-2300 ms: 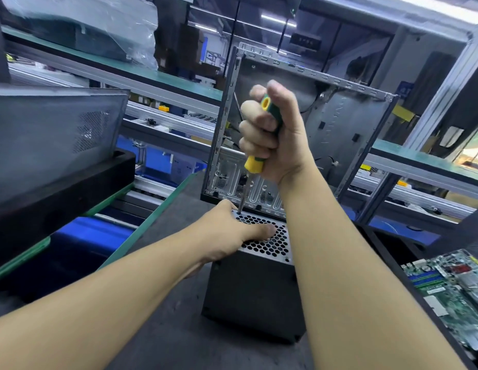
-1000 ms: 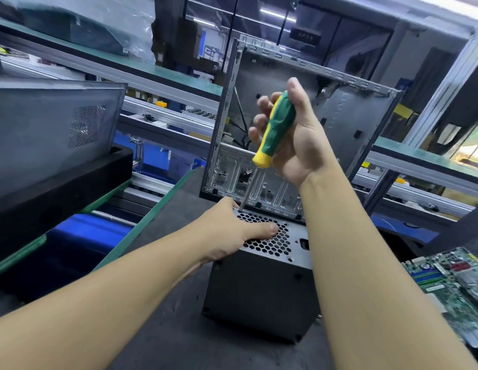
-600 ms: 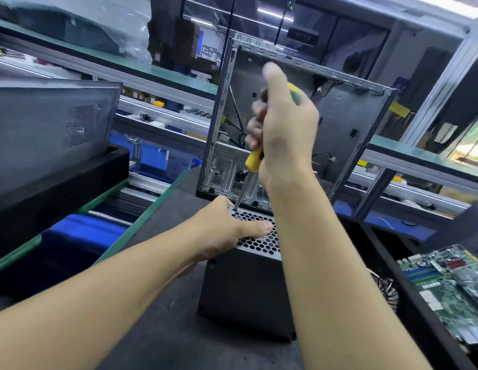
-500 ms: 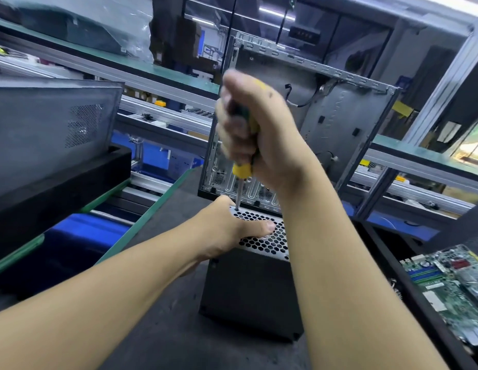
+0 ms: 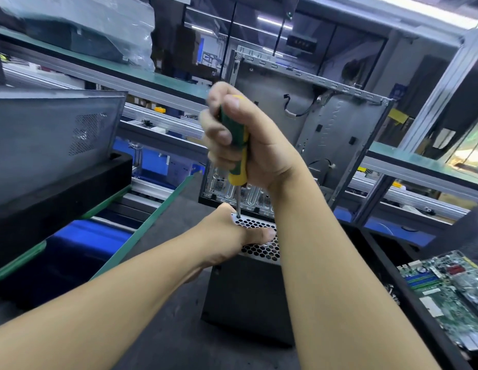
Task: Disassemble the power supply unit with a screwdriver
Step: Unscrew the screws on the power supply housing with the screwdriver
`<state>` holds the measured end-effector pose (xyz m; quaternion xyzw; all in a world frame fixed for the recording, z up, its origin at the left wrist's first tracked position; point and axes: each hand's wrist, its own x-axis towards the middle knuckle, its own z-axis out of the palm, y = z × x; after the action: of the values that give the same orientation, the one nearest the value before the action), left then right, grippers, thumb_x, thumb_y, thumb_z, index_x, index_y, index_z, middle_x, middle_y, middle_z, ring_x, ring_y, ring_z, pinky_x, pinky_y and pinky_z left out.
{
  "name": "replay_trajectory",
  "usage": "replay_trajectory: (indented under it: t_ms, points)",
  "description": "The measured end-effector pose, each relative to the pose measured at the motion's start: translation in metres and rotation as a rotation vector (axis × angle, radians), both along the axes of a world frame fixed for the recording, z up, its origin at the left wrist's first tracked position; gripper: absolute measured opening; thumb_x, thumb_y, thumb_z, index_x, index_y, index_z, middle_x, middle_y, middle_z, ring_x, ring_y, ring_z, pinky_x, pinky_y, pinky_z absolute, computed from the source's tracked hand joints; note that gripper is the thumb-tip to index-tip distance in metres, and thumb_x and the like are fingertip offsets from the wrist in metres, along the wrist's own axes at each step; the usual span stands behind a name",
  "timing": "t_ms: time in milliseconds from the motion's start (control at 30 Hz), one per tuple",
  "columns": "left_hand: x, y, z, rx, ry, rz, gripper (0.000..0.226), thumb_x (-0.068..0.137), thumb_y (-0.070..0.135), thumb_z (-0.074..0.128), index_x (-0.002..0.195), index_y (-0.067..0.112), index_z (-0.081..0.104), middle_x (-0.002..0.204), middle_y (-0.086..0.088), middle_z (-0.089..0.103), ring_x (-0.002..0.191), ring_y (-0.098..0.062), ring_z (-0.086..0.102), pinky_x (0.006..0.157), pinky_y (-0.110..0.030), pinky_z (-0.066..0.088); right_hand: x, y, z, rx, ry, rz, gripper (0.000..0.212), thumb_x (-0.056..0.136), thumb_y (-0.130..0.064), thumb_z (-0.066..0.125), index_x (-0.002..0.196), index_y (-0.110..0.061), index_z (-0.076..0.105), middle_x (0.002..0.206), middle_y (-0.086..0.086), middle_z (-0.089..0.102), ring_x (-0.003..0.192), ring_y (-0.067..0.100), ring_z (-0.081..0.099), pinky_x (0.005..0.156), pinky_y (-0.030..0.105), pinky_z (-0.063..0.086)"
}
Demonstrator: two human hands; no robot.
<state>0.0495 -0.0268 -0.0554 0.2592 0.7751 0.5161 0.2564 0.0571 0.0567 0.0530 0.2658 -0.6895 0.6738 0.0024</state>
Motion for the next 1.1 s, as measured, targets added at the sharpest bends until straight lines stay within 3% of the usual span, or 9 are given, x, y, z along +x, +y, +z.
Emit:
replay_trajectory:
  t_ms: [167, 367, 400, 433, 467, 500, 733, 967, 1100]
  points:
    - [-0.006, 0.003, -0.009, 0.048, -0.011, -0.015, 0.092, 0.064, 0.07, 0.079, 0.131, 0.021, 0.04, 0.122, 0.006, 0.051, 0.105, -0.014, 0.052, 0.067, -0.026, 0.036, 0.02, 0.024, 0.006, -0.008, 0.17, -0.602, 0.02, 0.1, -0.026, 0.052, 0.1, -0.007, 0.06, 0.091, 0.006, 0.062, 0.08, 0.019, 0.057, 0.079, 0.037, 0.053]
    - [-0.005, 0.003, -0.01, 0.052, 0.006, -0.022, 0.111, 0.062, 0.072, 0.079, 0.148, 0.022, 0.031, 0.146, -0.002, 0.049, 0.093, -0.006, 0.047, 0.074, -0.027, 0.036, 0.017, 0.008, 0.007, -0.161, 0.11, -1.002, 0.01, 0.093, -0.02, 0.051, 0.085, -0.014, 0.053, 0.065, -0.002, 0.051, 0.051, 0.012, 0.044, 0.05, 0.028, 0.043]
    - [-0.005, 0.003, -0.01, 0.045, 0.008, -0.013, 0.109, 0.062, 0.072, 0.079, 0.146, 0.021, 0.033, 0.141, -0.006, 0.054, 0.095, -0.01, 0.062, 0.077, -0.033, 0.051, 0.013, 0.006, 0.005, -0.175, 0.142, -1.039, 0.012, 0.091, -0.019, 0.053, 0.08, -0.015, 0.05, 0.063, -0.001, 0.05, 0.05, 0.012, 0.041, 0.048, 0.027, 0.039]
    - [-0.005, 0.002, -0.009, 0.053, 0.0, -0.002, 0.107, 0.062, 0.071, 0.08, 0.144, 0.019, 0.035, 0.131, -0.008, 0.058, 0.11, -0.011, 0.052, 0.085, -0.033, 0.053, 0.01, 0.005, 0.003, -0.2, 0.162, -1.05, 0.017, 0.091, -0.018, 0.056, 0.076, -0.015, 0.048, 0.061, 0.001, 0.048, 0.048, 0.013, 0.038, 0.046, 0.026, 0.036]
    - [-0.005, 0.002, -0.009, 0.054, -0.003, -0.002, 0.107, 0.061, 0.072, 0.08, 0.142, 0.018, 0.036, 0.119, -0.006, 0.063, 0.076, -0.007, 0.06, 0.066, -0.029, 0.049, 0.008, 0.006, 0.002, -0.232, 0.163, -1.021, 0.021, 0.092, -0.018, 0.058, 0.075, -0.016, 0.047, 0.059, 0.001, 0.047, 0.046, 0.013, 0.035, 0.044, 0.025, 0.033]
    - [-0.004, 0.002, -0.008, 0.066, 0.004, -0.004, 0.107, 0.061, 0.072, 0.08, 0.142, 0.018, 0.036, 0.11, -0.002, 0.061, 0.078, -0.011, 0.057, 0.065, -0.03, 0.045, 0.007, 0.01, 0.002, -0.264, 0.145, -0.952, 0.023, 0.094, -0.019, 0.059, 0.075, -0.016, 0.046, 0.057, 0.0, 0.046, 0.044, 0.011, 0.032, 0.042, 0.023, 0.03]
    - [-0.004, 0.005, -0.009, 0.084, 0.037, -0.007, 0.113, 0.062, 0.074, 0.078, 0.149, 0.019, 0.031, 0.141, -0.001, 0.048, 0.115, -0.019, 0.048, 0.089, -0.034, 0.037, 0.016, 0.043, -0.005, -0.328, 0.124, -0.287, 0.015, 0.093, -0.018, 0.036, 0.077, -0.019, 0.037, 0.049, -0.011, 0.034, 0.038, 0.003, 0.021, 0.034, 0.017, 0.025]
    - [-0.006, 0.004, -0.012, 0.106, 0.012, -0.027, 0.12, 0.061, 0.073, 0.079, 0.155, 0.023, 0.023, 0.156, -0.006, 0.039, 0.131, -0.025, 0.048, 0.094, -0.038, 0.041, 0.017, 0.027, 0.001, -0.148, 0.13, -0.893, 0.026, 0.097, -0.03, 0.062, 0.092, -0.005, 0.054, 0.077, 0.008, 0.061, 0.066, 0.019, 0.056, 0.067, 0.041, 0.056]
    - [-0.008, 0.004, -0.013, 0.068, -0.007, -0.037, 0.119, 0.061, 0.073, 0.08, 0.154, 0.028, 0.021, 0.153, -0.007, 0.041, 0.115, -0.018, 0.055, 0.088, -0.033, 0.044, 0.019, 0.014, 0.014, 0.133, 0.174, -1.153, 0.039, 0.096, -0.034, 0.061, 0.089, 0.005, 0.058, 0.074, 0.008, 0.052, 0.066, 0.02, 0.048, 0.064, 0.037, 0.047]
